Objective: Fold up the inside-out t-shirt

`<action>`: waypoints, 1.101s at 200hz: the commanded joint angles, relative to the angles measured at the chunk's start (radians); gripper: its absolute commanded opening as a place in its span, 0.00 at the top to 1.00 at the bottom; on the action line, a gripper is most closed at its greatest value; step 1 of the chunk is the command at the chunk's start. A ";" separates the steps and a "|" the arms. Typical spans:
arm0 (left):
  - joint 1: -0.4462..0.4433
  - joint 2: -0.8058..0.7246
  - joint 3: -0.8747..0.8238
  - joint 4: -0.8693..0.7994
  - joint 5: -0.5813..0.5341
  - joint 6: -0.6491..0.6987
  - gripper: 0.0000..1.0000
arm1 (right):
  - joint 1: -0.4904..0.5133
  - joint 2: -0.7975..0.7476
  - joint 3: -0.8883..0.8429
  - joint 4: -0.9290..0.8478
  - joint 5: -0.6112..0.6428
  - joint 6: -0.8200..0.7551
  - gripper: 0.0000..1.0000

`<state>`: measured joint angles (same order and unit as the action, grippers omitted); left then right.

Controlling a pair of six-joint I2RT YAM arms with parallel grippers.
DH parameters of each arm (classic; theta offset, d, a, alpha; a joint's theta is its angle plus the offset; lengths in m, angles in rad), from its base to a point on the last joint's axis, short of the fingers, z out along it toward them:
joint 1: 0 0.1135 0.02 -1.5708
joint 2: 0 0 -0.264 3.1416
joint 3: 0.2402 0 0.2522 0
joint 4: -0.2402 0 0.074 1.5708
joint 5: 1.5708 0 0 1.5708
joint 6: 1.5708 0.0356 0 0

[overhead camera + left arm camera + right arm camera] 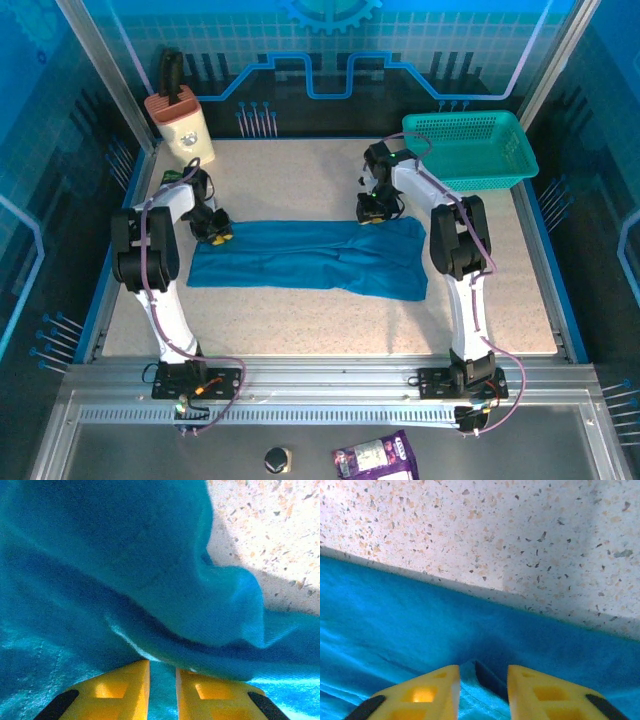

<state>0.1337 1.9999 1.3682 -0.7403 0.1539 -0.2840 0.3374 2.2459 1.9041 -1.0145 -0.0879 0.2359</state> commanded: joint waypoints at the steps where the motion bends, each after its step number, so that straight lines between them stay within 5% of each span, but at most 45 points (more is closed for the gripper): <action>1: 0.003 -0.056 -0.023 0.006 0.047 -0.014 0.78 | 0.007 -0.004 0.026 -0.047 -0.013 -0.018 0.79; 32: 0.001 -0.089 -0.029 0.011 0.078 -0.023 0.78 | 0.026 -0.049 0.016 -0.084 0.025 -0.018 1.00; 78: -0.011 -0.135 -0.021 0.001 0.097 -0.030 0.79 | 0.075 -0.190 -0.094 -0.111 0.060 0.022 1.00; 121: -0.075 -0.132 0.030 -0.058 0.042 0.000 0.78 | 0.179 -0.354 -0.376 -0.049 0.054 0.135 1.00; 150: -0.129 -0.110 0.063 -0.079 0.032 0.005 0.78 | 0.246 -0.416 -0.492 -0.004 -0.026 0.202 1.00; 182: -0.212 -0.071 0.138 -0.098 0.032 -0.011 0.78 | 0.222 -0.462 -0.485 0.002 -0.051 0.194 0.63; 220: -0.348 -0.054 0.227 -0.106 0.057 -0.029 0.78 | 0.086 -0.475 -0.444 -0.040 0.070 0.144 0.57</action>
<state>-0.1352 1.9236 1.5288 -0.8074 0.1959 -0.2905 0.5159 1.8046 1.4155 -1.0214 -0.1005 0.4030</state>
